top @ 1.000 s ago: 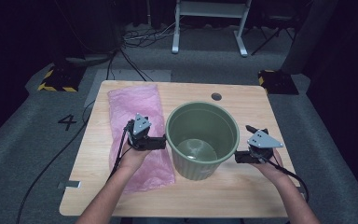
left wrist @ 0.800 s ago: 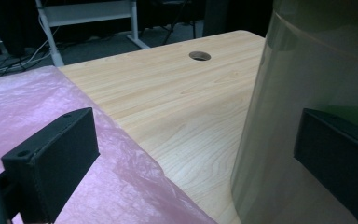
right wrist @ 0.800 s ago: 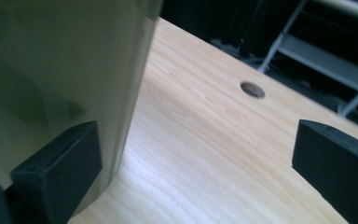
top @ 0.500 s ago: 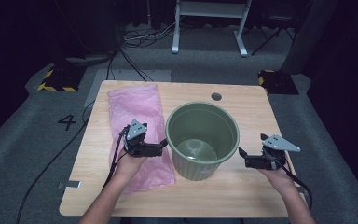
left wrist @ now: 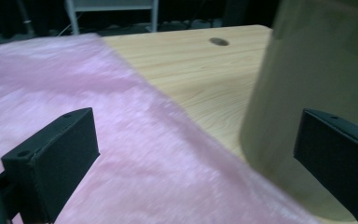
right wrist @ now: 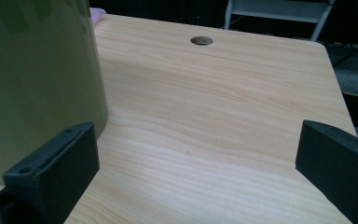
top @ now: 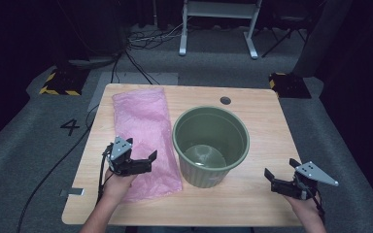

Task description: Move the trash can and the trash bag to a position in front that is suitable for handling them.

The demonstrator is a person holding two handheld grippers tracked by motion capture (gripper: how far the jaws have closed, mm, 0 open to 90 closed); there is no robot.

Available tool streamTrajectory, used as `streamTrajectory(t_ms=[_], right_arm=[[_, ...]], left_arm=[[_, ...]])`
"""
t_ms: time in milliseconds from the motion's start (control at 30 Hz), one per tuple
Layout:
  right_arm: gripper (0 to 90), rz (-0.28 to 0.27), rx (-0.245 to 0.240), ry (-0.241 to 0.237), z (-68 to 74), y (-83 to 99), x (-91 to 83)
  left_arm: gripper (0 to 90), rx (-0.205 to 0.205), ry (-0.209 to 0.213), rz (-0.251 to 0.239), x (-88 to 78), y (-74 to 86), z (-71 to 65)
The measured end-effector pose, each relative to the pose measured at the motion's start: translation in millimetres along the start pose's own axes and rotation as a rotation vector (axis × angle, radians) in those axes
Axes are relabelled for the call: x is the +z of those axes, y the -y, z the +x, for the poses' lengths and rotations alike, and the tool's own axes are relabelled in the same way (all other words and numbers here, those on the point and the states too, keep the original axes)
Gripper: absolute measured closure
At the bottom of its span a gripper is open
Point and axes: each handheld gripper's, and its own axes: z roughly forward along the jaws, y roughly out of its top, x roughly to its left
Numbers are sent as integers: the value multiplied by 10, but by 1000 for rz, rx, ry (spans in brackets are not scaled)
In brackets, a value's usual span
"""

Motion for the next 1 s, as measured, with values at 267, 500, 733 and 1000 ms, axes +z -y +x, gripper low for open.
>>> streamTrajectory(t_ms=[267, 500, 733, 1000], right_arm=[[0, -5, 29, 12, 12, 197, 68], [0, -1, 36, 41, 10, 320, 165], [0, 23, 28, 47, 13, 409, 226], [0, 16, 31, 53, -5, 419, 207]], left_arm=[[1, -86, -43, 33, -100, 174, 315], [114, -130, -96, 78, -120, 307, 573], [57, -138, -147, 118, -104, 394, 746], [28, -126, -173, 194, 20, 462, 791]])
